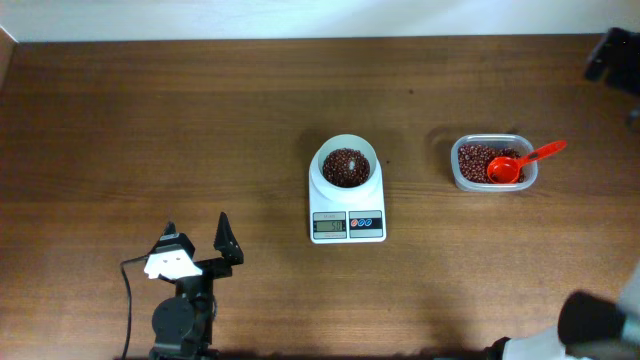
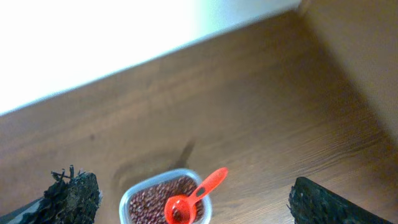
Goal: Scoop item into bowl and weigh 50g on scale
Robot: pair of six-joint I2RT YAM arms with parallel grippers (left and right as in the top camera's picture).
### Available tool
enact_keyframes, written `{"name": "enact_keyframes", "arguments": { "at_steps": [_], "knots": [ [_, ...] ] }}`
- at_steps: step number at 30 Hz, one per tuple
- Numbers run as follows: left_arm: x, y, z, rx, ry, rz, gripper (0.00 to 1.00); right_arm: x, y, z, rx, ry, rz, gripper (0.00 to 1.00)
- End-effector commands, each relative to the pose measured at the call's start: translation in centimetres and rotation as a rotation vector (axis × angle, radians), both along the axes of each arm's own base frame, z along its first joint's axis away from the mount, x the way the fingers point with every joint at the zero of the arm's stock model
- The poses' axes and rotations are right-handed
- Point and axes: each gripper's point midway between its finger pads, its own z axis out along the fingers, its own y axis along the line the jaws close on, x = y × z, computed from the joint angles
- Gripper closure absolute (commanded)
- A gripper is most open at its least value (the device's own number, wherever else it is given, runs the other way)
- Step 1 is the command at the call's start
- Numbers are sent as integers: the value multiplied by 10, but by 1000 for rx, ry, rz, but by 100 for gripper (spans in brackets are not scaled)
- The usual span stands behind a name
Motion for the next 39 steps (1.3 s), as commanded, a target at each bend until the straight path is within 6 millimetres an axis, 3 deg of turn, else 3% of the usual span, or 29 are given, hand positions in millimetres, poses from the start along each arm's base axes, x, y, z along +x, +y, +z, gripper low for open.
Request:
{"name": "enact_keyframes", "arguments": {
  "at_steps": [1,2,3,4,8,10,13,16,17,19,25,28,35,38,39],
  "knots": [
    [0,1,0,16,0,4,1,-42,5,58,-102,-123,-36,1],
    [0,1,0,16,0,5,1,-55,10,72,-113,-159,-36,1],
    [0,1,0,16,0,5,1,-61,20,73,-107,-156,-14,1],
    [0,1,0,16,0,5,1,-62,25,62,-88,-114,1,1],
    [0,1,0,16,0,4,1,-59,56,-7,0,98,99,2],
    [0,1,0,16,0,5,1,-61,66,-51,27,197,127,1],
    [0,1,0,16,0,4,1,-51,78,-120,64,183,174,1],
    [0,1,0,16,0,5,1,-45,77,-190,55,143,177,1],
    [0,1,0,16,0,5,1,-45,79,-203,53,134,183,1],
    [0,1,0,16,0,5,1,-58,82,-246,60,156,183,1],
    [0,1,0,16,0,5,1,-108,105,-333,109,125,235,1],
    [0,1,0,16,0,5,1,-134,117,-354,131,91,267,1],
    [0,1,0,16,0,5,1,-151,121,-358,79,-59,275,1],
    [0,1,0,16,0,5,1,-149,129,-349,40,-120,323,1],
    [0,1,0,16,0,5,1,-145,142,-338,-38,-160,433,1]
  ]
}}
